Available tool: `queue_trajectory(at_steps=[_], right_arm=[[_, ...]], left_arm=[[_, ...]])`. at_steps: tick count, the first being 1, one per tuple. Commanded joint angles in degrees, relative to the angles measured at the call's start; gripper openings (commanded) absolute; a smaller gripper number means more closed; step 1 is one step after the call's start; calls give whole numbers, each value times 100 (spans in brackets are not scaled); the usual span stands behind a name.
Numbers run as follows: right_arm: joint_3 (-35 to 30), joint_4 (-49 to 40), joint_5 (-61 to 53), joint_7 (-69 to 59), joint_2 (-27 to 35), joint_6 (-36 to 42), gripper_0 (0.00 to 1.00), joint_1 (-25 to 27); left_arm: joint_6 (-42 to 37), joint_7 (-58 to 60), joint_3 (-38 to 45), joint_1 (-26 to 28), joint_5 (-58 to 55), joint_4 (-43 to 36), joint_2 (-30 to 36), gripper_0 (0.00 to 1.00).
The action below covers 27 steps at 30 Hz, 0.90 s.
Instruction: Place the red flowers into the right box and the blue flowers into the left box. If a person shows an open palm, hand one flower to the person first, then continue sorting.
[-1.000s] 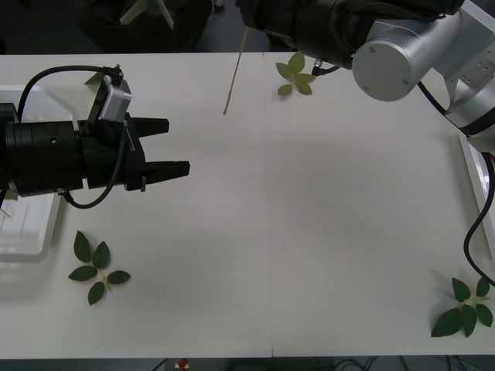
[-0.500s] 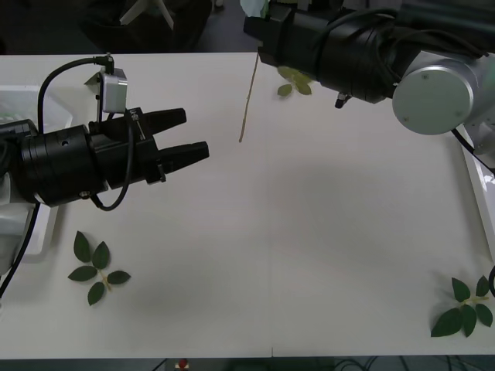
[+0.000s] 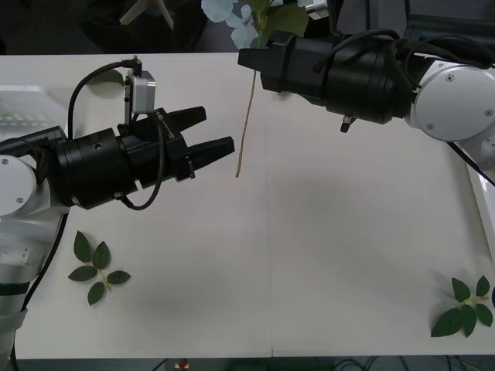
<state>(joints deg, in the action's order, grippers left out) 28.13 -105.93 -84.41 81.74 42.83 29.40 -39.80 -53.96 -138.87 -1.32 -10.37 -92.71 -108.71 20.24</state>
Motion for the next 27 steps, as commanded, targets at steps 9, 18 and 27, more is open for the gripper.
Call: queue_trajectory(at_steps=[9,18,27], right_arm=[[-45,-200,-419,544,-117,65,0,-98],[-45,-200,-577,659,-152,57,0,-45],[-45,-200,-612,729,-169,65,0,-37]], left_arm=[[536,316,-853,53,219,-89,-20,100],[887,545,-1222,-44,649,-89,-195,94],[896,1301,-1204,-264,1440,-89,-450,0]])
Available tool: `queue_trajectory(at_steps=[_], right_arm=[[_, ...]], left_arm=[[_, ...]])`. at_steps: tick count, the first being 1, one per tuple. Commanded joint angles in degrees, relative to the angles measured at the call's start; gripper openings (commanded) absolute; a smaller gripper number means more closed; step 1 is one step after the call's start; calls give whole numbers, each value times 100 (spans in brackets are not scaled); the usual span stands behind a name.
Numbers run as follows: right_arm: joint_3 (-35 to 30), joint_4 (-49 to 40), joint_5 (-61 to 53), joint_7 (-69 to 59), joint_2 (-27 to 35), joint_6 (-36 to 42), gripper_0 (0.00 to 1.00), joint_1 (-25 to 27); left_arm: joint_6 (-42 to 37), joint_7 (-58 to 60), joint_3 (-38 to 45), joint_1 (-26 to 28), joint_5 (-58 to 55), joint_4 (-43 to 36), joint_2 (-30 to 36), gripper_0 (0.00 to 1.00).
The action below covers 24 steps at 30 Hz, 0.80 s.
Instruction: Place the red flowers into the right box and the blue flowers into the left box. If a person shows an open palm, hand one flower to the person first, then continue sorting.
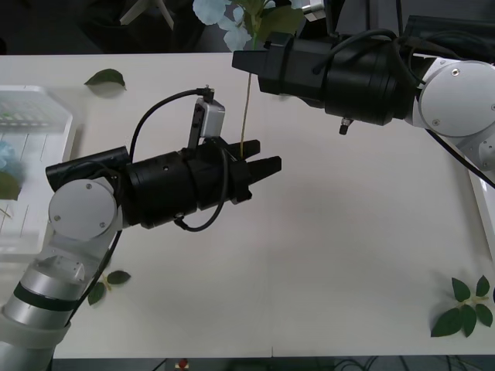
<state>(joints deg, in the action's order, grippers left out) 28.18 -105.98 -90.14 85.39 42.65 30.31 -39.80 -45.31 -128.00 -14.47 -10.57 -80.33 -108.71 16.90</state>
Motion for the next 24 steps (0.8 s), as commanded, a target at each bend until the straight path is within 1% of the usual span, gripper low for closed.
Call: queue_trajectory(at_steps=[1,17,18,19,21,24], right_arm=[[-50,-195,-48,365,-151,-25,0,-37],[-50,-195,-74,461,-151,-17,0,-28],[-50,-195,-74,461,-151,-17,18,-28],[-58,-195,-56,470,-151,-17,60,-28],[-50,-195,-39,479,-151,-17,99,-28],[-50,-195,23,549,-151,-17,100,-28]], left_arm=[[40,311,111,-279,263,-89,-135,0],[40,364,173,-296,228,-89,-91,0],[40,364,182,-296,228,-89,-82,0],[40,364,182,-288,228,-89,-82,0],[40,364,190,-288,210,-89,-64,0],[40,364,199,-288,167,-89,-47,0]])
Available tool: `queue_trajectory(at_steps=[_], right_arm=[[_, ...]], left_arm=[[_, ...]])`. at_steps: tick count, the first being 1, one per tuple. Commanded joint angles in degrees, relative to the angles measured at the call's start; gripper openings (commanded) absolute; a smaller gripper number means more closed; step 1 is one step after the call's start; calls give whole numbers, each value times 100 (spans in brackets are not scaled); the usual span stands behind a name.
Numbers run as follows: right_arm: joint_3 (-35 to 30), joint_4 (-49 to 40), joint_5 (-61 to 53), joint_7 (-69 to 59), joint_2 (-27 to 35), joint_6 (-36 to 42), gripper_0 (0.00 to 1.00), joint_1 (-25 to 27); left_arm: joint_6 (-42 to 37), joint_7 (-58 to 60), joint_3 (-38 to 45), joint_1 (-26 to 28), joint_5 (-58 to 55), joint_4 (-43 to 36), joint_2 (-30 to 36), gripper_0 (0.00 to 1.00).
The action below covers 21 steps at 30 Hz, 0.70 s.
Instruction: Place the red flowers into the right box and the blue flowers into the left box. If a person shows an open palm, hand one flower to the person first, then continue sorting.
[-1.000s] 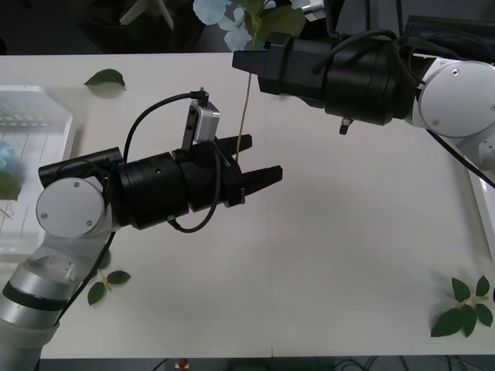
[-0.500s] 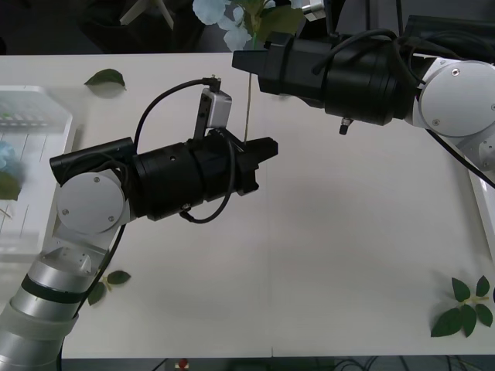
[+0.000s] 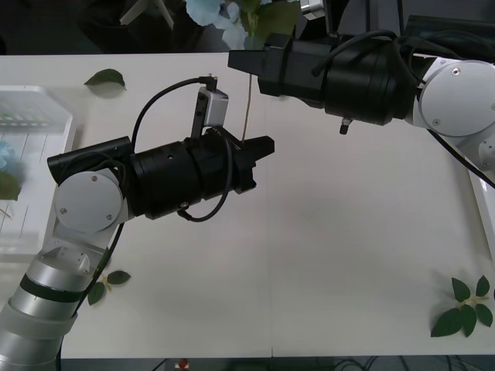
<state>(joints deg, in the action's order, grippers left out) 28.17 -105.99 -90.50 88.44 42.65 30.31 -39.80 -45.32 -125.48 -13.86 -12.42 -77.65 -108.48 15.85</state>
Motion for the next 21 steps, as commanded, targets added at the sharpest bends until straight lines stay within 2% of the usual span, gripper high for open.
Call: queue_trajectory(at_steps=[1,5,10,16,21], right_arm=[[-49,-194,76,261,-151,-16,100,-28],[-57,-194,94,288,-151,-16,100,-28],[-49,-194,103,296,-151,-16,100,-28],[-110,-185,-64,323,-11,45,100,-28],[-752,-10,-187,472,-2,1135,100,-28]], left_arm=[[41,112,146,-111,-119,-112,68,0],[-38,112,208,-103,-163,-112,103,0],[-873,121,779,-111,-198,-182,156,0],[-1488,182,1456,-103,-303,-217,367,0],[-2042,296,2291,-85,-294,-209,683,0]])
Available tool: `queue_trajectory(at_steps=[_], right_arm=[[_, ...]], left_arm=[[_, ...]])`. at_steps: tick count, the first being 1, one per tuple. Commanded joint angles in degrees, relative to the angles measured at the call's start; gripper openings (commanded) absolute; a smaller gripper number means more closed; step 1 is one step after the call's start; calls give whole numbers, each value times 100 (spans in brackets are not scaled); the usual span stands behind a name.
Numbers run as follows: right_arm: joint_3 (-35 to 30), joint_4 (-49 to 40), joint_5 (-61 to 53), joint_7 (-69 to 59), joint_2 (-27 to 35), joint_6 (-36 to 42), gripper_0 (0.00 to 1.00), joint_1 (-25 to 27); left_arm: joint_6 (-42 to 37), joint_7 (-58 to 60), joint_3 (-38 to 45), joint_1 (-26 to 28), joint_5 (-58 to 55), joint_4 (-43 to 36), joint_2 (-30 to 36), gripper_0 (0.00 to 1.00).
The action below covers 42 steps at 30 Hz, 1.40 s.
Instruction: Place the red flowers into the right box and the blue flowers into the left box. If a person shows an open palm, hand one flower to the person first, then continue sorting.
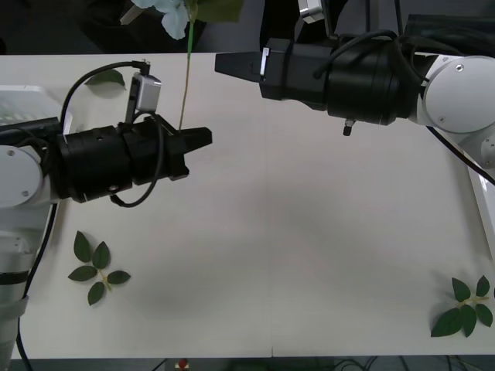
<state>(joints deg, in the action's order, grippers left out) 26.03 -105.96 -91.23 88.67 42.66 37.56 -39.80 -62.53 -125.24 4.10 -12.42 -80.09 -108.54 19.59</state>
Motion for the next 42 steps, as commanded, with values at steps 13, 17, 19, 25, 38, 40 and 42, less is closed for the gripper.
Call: queue_trajectory(at_steps=[13,17,19,25,38,40,42], right_arm=[[-1004,1333,-1599,2831,-3,1535,100,-28],[-1083,1693,-2004,3508,-12,1860,100,-28],[-1136,1816,-2100,3754,-29,1983,100,-28],[-1373,2150,-2162,4430,-152,2449,100,-28],[-1417,2458,-2382,5063,-205,2686,100,-28],[-1417,2458,-2382,5072,-214,2686,100,-28],[-1417,2466,-2382,5090,-214,2686,100,-28]], left_arm=[[-1639,1757,3017,504,1796,-194,1469,0],[-1613,1845,3325,627,2639,-10,1609,0],[-1604,1845,3474,627,2868,184,1644,0],[-1217,1740,3606,618,3307,702,1697,0],[-1059,1766,3536,627,3483,720,1688,0],[-1050,1766,3536,627,3466,720,1688,0],[-1050,1748,3536,627,3413,720,1688,0]])
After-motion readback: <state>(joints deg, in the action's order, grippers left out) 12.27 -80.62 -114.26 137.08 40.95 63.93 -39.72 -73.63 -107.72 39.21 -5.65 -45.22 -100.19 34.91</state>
